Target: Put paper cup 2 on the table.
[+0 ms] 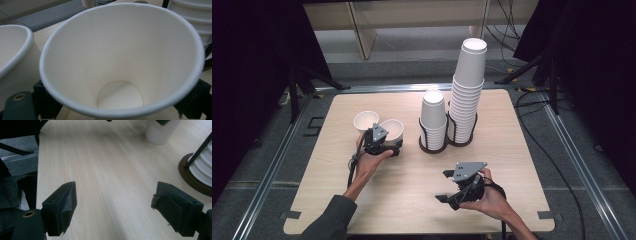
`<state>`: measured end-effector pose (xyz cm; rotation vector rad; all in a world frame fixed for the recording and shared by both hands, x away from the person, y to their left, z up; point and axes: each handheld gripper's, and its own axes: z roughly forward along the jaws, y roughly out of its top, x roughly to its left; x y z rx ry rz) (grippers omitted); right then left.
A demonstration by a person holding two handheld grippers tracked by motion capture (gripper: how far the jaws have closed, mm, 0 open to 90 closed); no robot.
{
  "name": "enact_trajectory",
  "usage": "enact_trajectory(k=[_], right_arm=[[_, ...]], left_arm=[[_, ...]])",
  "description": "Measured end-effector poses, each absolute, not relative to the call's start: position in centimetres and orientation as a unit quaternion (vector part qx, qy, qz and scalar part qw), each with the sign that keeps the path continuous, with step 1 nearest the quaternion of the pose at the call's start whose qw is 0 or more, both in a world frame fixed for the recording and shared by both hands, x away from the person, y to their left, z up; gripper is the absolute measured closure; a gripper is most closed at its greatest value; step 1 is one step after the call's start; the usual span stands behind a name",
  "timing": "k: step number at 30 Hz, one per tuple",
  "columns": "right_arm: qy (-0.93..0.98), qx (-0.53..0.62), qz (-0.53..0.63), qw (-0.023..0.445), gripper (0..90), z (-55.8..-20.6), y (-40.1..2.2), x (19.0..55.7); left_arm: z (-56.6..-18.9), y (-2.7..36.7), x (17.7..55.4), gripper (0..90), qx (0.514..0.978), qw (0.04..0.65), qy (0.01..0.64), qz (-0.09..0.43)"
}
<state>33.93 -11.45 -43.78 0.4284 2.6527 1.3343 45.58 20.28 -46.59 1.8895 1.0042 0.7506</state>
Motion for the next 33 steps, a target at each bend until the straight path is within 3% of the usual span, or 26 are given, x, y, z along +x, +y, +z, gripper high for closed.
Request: enact_trajectory(k=[14,33], right_arm=[[0.883,0.141,0.442,0.071,19.1,-43.8,-11.4,33.9],[0.875,0.158,0.453,0.068,18.4,-43.9,-11.7,34.2]], left_arm=[[-47.8,21.5,44.8,14.2,0.766,0.418,0.391,0.293],[-46.8,23.7,39.8,14.2,0.762,0.447,0.386,0.265]])
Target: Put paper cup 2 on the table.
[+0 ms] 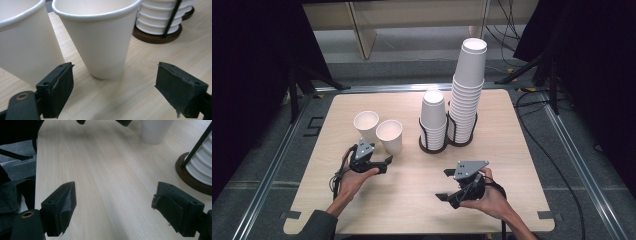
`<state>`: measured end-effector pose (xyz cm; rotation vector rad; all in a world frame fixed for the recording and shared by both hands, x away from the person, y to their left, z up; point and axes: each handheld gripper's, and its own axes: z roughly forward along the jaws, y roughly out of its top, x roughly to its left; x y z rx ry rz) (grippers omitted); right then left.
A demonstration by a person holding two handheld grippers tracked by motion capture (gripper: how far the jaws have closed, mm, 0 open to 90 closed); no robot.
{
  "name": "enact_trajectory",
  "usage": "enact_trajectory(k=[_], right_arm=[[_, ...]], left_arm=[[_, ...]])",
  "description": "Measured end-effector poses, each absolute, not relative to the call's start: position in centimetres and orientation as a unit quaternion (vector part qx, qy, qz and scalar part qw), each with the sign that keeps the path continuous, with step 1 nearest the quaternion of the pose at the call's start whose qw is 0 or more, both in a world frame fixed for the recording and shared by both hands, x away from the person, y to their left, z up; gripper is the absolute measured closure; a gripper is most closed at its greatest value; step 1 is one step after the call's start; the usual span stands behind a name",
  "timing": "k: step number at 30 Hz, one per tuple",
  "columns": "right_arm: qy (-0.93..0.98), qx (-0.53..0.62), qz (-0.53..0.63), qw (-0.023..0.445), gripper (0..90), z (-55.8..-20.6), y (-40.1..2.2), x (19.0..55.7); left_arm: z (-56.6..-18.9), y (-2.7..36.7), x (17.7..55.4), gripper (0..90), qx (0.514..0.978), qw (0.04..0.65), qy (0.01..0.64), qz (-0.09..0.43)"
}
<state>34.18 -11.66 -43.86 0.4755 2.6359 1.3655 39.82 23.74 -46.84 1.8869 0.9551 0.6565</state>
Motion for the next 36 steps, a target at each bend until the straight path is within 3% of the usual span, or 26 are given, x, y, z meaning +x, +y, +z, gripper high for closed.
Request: enact_trajectory(k=[25,36], right_arm=[[0.823,0.229,0.512,0.091,15.6,-43.3,-13.6,34.2],[0.804,0.271,0.522,0.08,15.5,-43.6,-15.0,33.4]], left_arm=[[-44.7,23.9,34.0,14.2,0.76,0.494,0.344,0.243],[-44.9,23.7,31.5,14.2,0.765,0.506,0.327,0.228]])
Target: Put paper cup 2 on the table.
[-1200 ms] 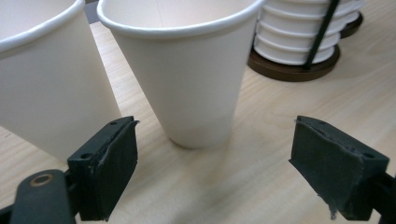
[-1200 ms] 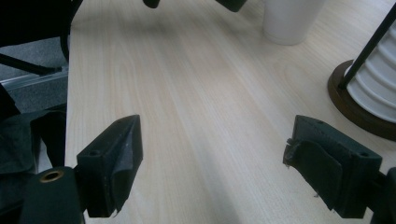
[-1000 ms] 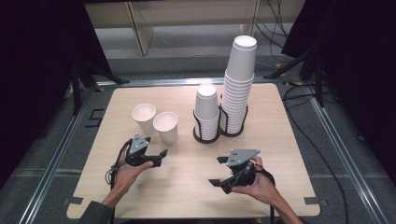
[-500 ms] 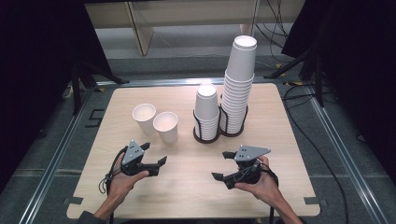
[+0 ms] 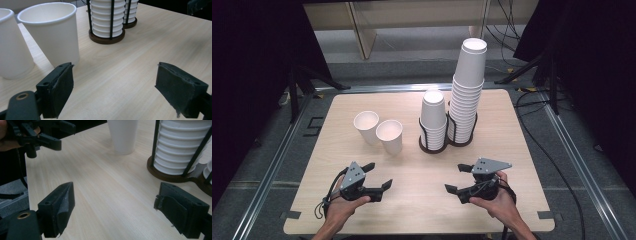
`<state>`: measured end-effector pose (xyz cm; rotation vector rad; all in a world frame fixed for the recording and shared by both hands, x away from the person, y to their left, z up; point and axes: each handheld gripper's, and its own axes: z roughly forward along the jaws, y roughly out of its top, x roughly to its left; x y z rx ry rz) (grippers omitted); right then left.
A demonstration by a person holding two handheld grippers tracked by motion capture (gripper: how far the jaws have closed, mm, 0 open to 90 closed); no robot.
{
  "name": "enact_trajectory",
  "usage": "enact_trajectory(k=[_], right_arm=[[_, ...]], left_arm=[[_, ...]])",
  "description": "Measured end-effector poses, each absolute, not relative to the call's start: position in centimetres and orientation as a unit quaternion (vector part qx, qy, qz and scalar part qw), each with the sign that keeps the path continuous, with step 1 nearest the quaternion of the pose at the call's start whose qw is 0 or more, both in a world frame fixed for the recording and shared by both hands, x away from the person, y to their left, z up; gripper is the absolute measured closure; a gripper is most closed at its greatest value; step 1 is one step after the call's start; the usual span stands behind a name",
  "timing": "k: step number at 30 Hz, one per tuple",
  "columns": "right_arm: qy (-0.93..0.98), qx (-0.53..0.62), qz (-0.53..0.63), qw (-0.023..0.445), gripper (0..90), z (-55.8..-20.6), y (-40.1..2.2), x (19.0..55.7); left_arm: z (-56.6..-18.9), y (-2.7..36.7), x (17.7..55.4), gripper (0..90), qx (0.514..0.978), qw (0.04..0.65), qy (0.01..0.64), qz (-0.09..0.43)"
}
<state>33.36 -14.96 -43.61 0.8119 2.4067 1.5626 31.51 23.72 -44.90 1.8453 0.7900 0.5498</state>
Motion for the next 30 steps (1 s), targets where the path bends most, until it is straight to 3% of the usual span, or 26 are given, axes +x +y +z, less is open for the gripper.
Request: enact_trajectory(k=[3,5,21,30], right_arm=[[0.8,0.281,0.526,0.069,15.5,-43.8,-15.1,33.1],[0.802,0.28,0.52,0.088,15.5,-43.8,-15.5,32.9],[0.804,0.312,0.495,0.106,15.5,-44.7,-16.8,31.2],[0.81,0.333,0.473,0.094,15.6,-45.7,-17.6,30.3]], left_arm=[[-45.2,23.7,30.9,14.2,0.765,0.508,0.329,0.221],[-45.2,23.7,30.5,14.2,0.769,0.503,0.326,0.222],[-46.0,24.0,28.1,14.2,0.773,0.509,0.313,0.214],[-46.5,23.9,26.5,14.2,0.785,0.503,0.302,0.199]])
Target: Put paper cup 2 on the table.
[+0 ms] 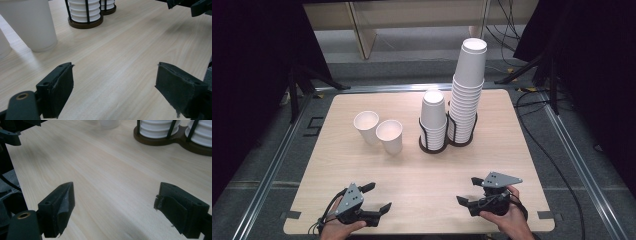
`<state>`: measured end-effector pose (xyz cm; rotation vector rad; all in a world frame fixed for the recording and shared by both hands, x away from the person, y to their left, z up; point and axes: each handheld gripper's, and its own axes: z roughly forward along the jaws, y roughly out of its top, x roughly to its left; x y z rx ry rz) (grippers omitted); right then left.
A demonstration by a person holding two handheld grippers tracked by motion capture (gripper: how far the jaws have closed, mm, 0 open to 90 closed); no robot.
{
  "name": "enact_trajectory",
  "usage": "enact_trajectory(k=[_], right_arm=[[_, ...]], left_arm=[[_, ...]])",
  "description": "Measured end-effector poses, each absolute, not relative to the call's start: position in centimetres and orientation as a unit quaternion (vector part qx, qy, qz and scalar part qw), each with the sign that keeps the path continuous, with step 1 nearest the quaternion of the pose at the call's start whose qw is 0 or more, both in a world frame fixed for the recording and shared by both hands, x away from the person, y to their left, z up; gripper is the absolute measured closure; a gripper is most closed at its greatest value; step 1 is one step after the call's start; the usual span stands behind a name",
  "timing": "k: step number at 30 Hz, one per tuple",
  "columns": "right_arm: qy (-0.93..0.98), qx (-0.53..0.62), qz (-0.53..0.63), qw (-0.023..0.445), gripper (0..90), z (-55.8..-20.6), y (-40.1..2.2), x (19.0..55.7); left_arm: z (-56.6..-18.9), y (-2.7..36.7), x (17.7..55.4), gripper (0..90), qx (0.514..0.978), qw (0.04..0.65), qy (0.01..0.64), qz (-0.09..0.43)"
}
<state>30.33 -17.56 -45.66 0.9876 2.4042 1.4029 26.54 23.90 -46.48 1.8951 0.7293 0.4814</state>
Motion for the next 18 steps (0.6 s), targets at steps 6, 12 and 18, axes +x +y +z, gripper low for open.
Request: enact_trajectory(k=[6,12,18], right_arm=[[0.807,0.345,0.471,0.093,15.6,-45.96,-18.15,29.63],[0.818,0.342,0.452,0.095,15.6,-46.22,-17.99,29.43],[0.822,0.339,0.448,0.095,15.6,-46.32,-18.03,29.55]], left_arm=[[-46.79,23.14,25.79,14.2,0.79,0.5,0.296,0.194],[-47.21,22.85,26.04,14.2,0.801,0.487,0.292,0.19],[-47.17,22.89,26.0,14.2,0.799,0.487,0.294,0.194]])
